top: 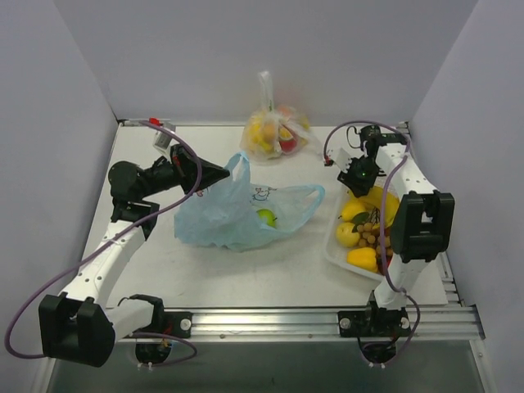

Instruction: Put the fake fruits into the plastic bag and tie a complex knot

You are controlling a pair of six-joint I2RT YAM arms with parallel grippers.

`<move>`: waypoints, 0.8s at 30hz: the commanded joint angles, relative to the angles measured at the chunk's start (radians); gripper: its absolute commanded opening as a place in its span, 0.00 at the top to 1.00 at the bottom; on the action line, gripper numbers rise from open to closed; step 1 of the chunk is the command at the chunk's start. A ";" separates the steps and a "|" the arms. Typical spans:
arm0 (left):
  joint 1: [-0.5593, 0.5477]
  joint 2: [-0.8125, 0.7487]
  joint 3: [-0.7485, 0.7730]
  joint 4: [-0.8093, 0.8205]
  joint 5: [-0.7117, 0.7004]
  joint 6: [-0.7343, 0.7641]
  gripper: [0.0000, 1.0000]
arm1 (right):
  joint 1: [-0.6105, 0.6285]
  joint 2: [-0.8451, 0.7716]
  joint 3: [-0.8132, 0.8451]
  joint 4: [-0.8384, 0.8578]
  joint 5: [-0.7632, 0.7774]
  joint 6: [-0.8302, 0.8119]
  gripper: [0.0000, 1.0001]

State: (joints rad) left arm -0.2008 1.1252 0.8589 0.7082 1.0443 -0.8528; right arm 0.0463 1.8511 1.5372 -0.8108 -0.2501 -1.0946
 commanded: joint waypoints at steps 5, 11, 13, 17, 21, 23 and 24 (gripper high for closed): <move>0.008 -0.008 0.017 0.050 -0.004 0.003 1.00 | -0.042 -0.164 -0.035 -0.062 0.022 -0.054 1.00; 0.008 -0.005 0.025 0.050 -0.007 0.003 1.00 | -0.080 -0.269 0.038 -0.065 0.018 -0.013 1.00; 0.008 -0.007 0.023 0.050 -0.004 0.003 1.00 | -0.085 -0.299 0.057 -0.065 0.015 0.010 1.00; 0.006 -0.013 0.022 0.050 -0.007 0.003 1.00 | -0.088 -0.343 0.103 -0.045 0.041 0.085 1.00; 0.006 -0.010 0.019 0.050 -0.013 -0.003 1.00 | -0.100 -0.375 0.263 -0.025 -0.012 0.385 1.00; 0.006 -0.007 0.022 0.051 -0.023 -0.008 1.00 | -0.080 -0.398 0.296 0.019 -0.019 0.643 1.00; 0.008 -0.004 0.023 0.050 -0.027 -0.011 1.00 | -0.068 -0.411 0.288 0.047 -0.005 0.732 1.00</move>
State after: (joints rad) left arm -0.2008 1.1252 0.8589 0.7082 1.0405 -0.8543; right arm -0.0399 1.5188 1.7763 -0.8139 -0.2497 -0.7265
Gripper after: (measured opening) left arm 0.009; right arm 0.313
